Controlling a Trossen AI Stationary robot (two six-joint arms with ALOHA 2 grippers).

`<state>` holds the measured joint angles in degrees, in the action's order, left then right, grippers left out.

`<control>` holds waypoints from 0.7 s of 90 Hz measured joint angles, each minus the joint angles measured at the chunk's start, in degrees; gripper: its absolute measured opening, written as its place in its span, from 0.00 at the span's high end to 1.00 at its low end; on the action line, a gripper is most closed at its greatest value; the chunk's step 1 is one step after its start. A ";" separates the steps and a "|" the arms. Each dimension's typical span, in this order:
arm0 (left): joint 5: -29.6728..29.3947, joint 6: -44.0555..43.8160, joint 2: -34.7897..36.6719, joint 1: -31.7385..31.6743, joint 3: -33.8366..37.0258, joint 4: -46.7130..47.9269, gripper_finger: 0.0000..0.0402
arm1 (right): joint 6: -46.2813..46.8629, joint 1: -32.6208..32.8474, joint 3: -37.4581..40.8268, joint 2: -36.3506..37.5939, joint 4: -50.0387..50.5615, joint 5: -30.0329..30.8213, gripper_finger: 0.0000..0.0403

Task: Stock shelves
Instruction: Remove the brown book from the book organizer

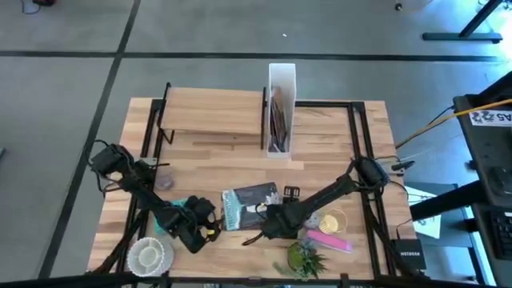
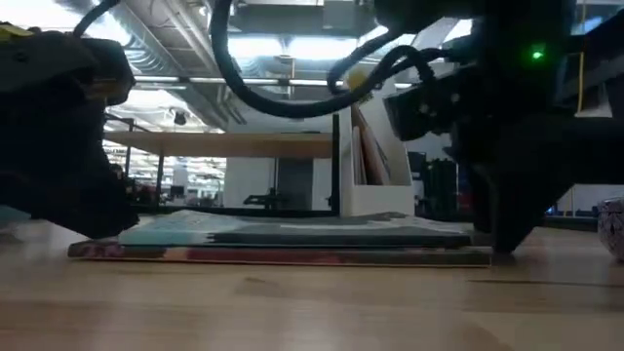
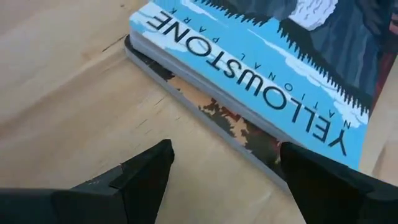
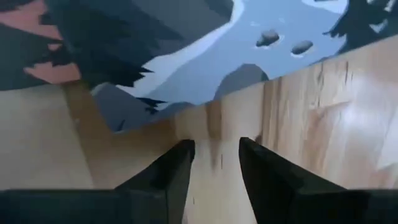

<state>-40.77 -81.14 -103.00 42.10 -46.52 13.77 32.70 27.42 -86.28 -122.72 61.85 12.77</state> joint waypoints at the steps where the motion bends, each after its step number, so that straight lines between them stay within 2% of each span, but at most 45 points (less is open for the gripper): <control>1: -0.01 0.28 0.00 -0.16 0.00 -0.27 0.30 | -0.07 0.00 -0.15 -0.03 -0.08 0.01 0.70; 29: -0.54 9.22 0.45 -3.51 -0.57 -3.93 0.30 | -4.70 1.29 -3.69 -0.33 -2.79 -2.55 0.70; 49: 0.81 11.69 6.01 -3.46 -5.15 10.40 0.30 | -5.77 3.03 -4.49 0.00 -0.62 -0.25 0.70; 63: 7.46 10.42 6.88 -3.42 -5.40 15.13 0.30 | -4.88 2.93 -3.83 0.00 1.14 0.62 0.70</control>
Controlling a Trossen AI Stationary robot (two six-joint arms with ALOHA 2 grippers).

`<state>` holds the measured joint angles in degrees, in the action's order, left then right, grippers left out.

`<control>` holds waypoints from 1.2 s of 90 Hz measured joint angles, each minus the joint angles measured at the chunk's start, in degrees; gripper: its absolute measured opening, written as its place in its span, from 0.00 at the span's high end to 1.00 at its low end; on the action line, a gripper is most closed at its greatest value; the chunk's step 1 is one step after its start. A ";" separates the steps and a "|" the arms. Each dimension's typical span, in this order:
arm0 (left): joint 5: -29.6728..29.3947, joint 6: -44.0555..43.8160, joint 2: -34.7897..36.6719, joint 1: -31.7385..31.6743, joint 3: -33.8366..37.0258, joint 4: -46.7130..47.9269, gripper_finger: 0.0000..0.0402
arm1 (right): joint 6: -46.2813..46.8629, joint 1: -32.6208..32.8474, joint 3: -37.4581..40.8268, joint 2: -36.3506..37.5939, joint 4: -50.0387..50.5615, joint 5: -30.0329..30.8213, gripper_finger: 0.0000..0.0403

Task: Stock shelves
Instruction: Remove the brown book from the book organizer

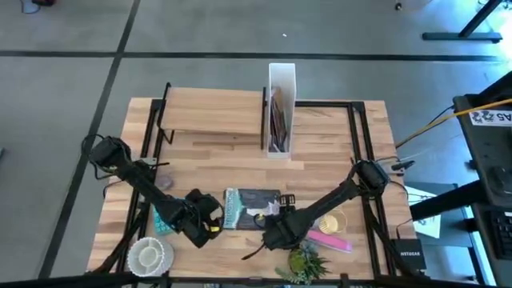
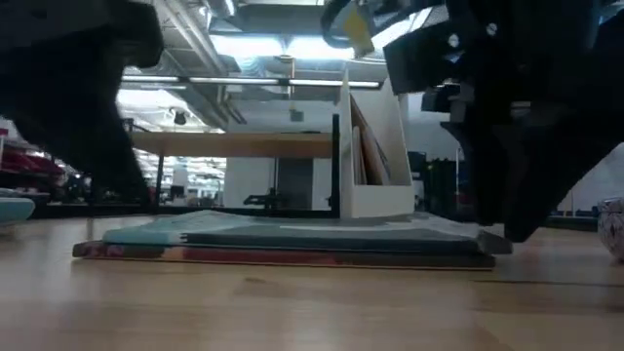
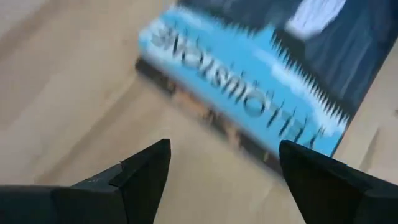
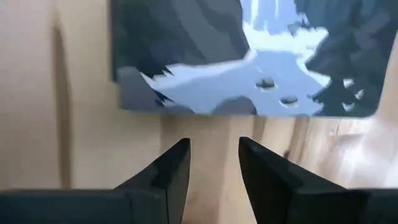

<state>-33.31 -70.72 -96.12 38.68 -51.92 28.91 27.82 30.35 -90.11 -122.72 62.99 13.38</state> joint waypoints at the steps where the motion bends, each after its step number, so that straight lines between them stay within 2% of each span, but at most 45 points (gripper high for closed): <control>1: 0.46 -0.36 -0.13 0.00 0.08 0.03 0.30 | 0.11 -0.02 0.12 0.00 -0.01 0.06 0.70; 11: 3.47 -3.58 -2.64 0.00 1.47 0.50 0.30 | 0.33 -0.43 1.63 0.00 -0.53 0.67 0.70; 24: 1.00 -4.92 -6.11 -0.05 1.66 -1.52 0.30 | -0.20 -0.85 3.10 0.22 -3.97 1.38 0.70; 35: -2.15 -2.35 -8.02 -0.80 1.68 -7.88 0.30 | -1.49 -1.34 3.16 0.22 -5.82 1.82 0.70; 57: -2.79 -0.02 -8.17 -2.17 1.83 -10.53 0.30 | -2.02 -1.48 3.23 0.23 -5.38 2.10 0.70; 70: -3.26 -0.38 -8.25 -2.42 1.74 -12.25 0.30 | -1.47 -1.46 3.26 0.84 -1.83 3.06 0.70; 84: -3.02 -0.58 -7.00 -1.79 1.43 -10.14 0.30 | -0.87 -0.64 3.23 3.91 -0.65 4.35 0.70; 95: -2.26 -3.88 -5.36 -0.43 0.82 -3.27 0.30 | -0.49 1.62 3.21 7.51 -0.72 8.49 0.70; 108: -3.23 -6.29 -4.29 1.20 0.37 0.20 0.30 | 2.18 5.47 4.14 13.77 -0.54 18.81 0.70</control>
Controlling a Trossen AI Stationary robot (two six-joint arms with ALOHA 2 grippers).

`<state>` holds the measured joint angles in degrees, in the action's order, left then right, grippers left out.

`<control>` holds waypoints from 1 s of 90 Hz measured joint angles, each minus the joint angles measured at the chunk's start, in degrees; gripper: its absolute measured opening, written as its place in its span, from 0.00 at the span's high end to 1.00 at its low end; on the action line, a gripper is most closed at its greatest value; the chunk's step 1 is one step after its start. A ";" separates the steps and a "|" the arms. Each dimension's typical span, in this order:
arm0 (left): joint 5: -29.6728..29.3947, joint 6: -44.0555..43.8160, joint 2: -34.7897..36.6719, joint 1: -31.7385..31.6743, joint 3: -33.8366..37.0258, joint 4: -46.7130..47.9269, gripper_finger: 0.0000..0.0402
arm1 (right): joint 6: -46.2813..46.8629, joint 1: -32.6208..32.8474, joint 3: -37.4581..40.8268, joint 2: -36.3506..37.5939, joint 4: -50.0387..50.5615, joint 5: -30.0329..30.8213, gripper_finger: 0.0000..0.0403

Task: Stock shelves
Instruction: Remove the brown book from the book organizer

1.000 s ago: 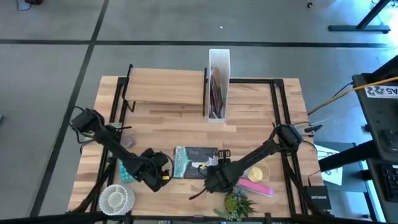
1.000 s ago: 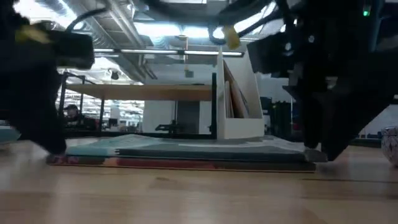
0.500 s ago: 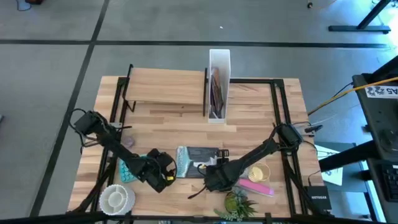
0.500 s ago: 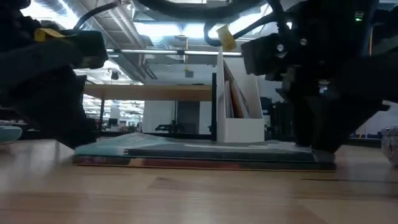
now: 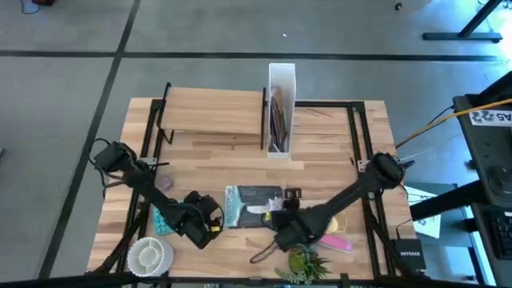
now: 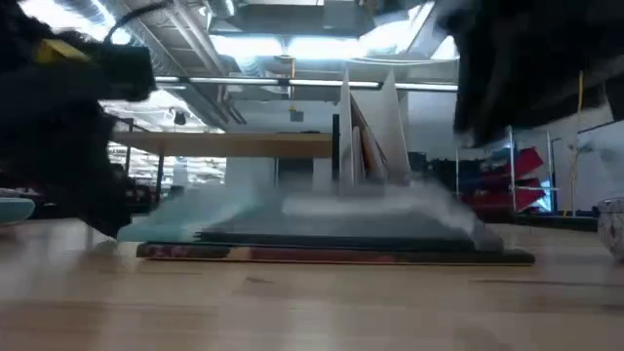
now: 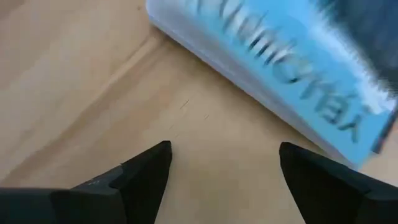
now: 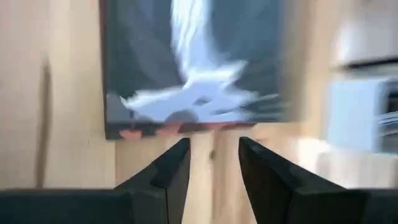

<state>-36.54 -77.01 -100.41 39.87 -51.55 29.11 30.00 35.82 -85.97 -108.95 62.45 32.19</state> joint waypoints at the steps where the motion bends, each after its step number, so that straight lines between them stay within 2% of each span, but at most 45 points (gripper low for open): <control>1: -0.15 -0.16 0.01 0.10 0.00 0.11 0.30 | 0.37 0.26 0.14 0.47 0.05 0.61 0.70; 24: -2.79 -1.08 0.01 1.39 0.09 0.00 0.30 | 3.15 1.94 5.83 8.50 -5.09 3.58 0.67; 34: -3.44 -1.05 0.03 1.38 0.09 -1.09 0.30 | 2.77 0.33 11.26 10.08 -11.99 11.47 0.63; 51: -4.56 0.98 0.06 1.43 0.11 -4.29 0.30 | 2.49 -4.82 21.23 10.45 -24.71 28.90 0.52; 66: -4.82 1.81 0.10 1.42 0.09 -5.53 0.30 | -0.71 -10.80 21.03 10.47 -29.85 35.59 0.49; 76: -5.62 1.88 0.14 1.42 0.09 -5.80 0.30 | -4.59 -15.57 17.52 12.29 -30.08 35.72 0.50; 84: -6.27 1.98 0.14 1.42 0.09 -5.99 0.30 | -7.38 -20.58 15.45 14.25 -29.91 32.55 0.51; 90: -6.29 2.05 0.14 1.42 0.09 -6.07 0.30 | -7.98 -24.78 14.54 15.63 -29.61 27.73 0.52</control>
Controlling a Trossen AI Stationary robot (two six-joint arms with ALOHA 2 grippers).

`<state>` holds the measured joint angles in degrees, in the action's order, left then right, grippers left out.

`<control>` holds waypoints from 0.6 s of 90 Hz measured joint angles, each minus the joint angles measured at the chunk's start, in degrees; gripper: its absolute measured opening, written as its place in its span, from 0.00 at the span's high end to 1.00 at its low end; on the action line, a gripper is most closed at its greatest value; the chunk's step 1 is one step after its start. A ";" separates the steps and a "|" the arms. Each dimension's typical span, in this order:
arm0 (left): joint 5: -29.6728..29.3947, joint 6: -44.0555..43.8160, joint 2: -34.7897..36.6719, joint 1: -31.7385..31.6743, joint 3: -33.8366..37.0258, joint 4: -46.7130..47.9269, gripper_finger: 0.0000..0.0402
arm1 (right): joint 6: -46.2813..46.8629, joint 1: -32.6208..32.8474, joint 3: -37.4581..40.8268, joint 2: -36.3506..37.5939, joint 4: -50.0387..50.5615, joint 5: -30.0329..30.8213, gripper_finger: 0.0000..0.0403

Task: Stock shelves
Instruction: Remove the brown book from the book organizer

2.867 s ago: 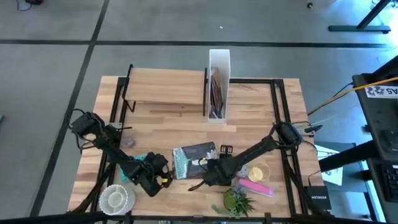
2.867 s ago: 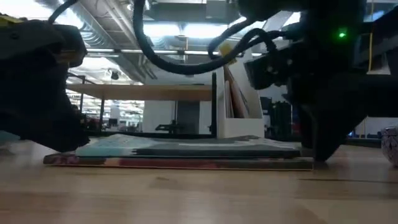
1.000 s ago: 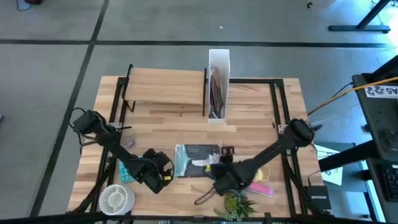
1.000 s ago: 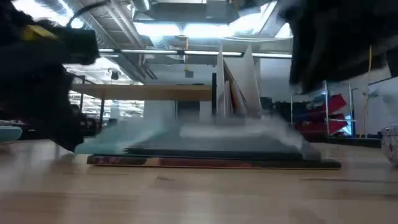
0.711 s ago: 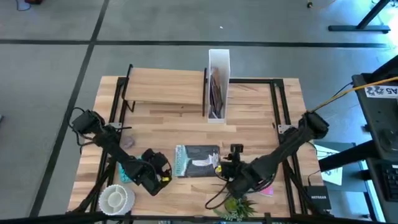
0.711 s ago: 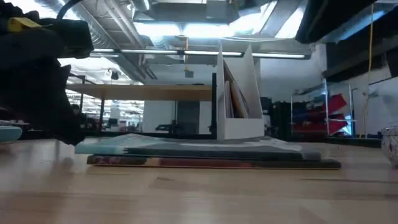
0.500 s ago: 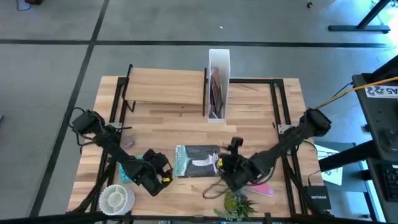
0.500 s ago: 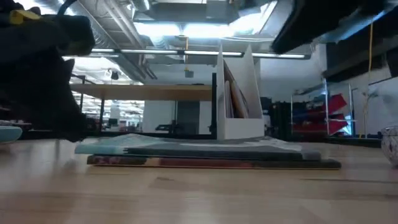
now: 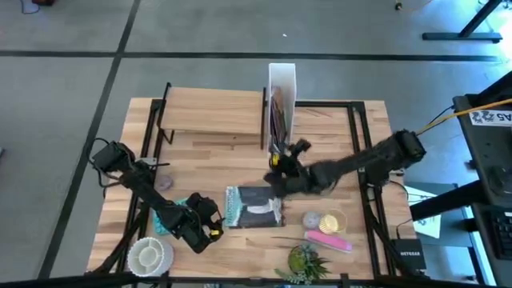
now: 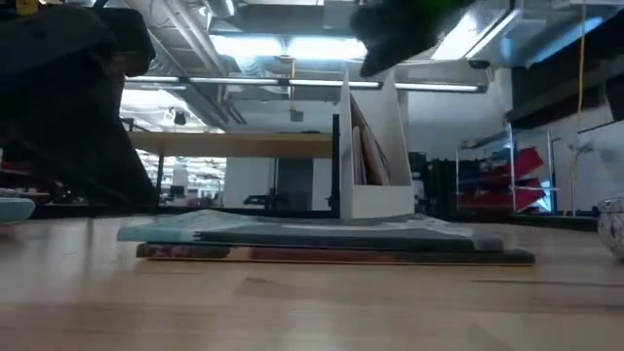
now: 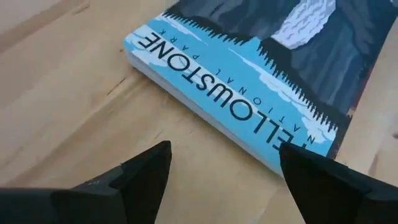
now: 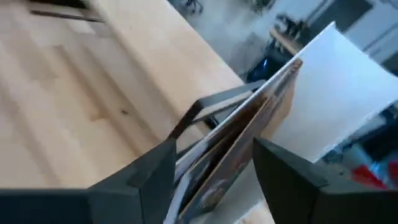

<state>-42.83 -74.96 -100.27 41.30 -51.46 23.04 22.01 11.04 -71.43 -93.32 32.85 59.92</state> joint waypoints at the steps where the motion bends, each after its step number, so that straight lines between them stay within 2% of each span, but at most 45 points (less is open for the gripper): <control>1: -0.01 0.00 0.00 0.00 0.00 0.03 0.30 | -0.01 -0.78 -0.11 0.23 0.06 -0.96 0.53; 10: -0.04 0.17 0.00 0.00 0.00 -0.15 0.30 | 0.34 -6.95 -0.89 1.49 -0.50 -10.09 0.54; 16: -0.04 0.20 0.02 0.00 0.00 -0.22 0.30 | 1.40 -10.02 -0.89 1.36 -0.16 -12.96 0.55; 31: -0.04 0.15 0.07 0.00 0.00 -0.24 0.30 | 3.27 -14.07 -0.84 0.58 0.00 -13.63 0.58; 54: -0.06 0.17 0.09 0.00 0.00 -0.38 0.30 | 5.72 -16.65 0.00 0.31 -0.18 -15.65 0.65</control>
<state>-42.89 -74.78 -100.18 41.30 -51.46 22.65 27.74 -5.61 -71.43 -93.01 32.66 44.27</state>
